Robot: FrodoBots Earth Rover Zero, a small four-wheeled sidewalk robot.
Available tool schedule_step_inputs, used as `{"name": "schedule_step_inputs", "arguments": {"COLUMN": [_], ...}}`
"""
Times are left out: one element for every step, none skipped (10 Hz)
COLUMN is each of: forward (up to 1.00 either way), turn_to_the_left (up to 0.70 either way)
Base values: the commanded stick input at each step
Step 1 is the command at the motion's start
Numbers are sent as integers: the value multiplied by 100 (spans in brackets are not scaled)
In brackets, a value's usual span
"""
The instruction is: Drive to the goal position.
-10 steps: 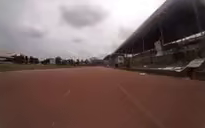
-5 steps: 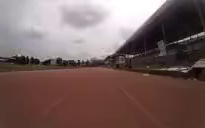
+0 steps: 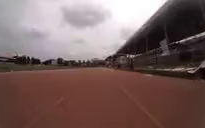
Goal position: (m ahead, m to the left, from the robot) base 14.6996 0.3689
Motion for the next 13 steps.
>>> {"name": "schedule_step_inputs", "arguments": {"forward": [70, 70, 70, 70, 70, 70, 70, 70, 70, 70, 70, 70, 70], "turn_to_the_left": [0, 0, 0, 0, 0, 0, 0, 0, 0, 0, 0, 0, 0]}}
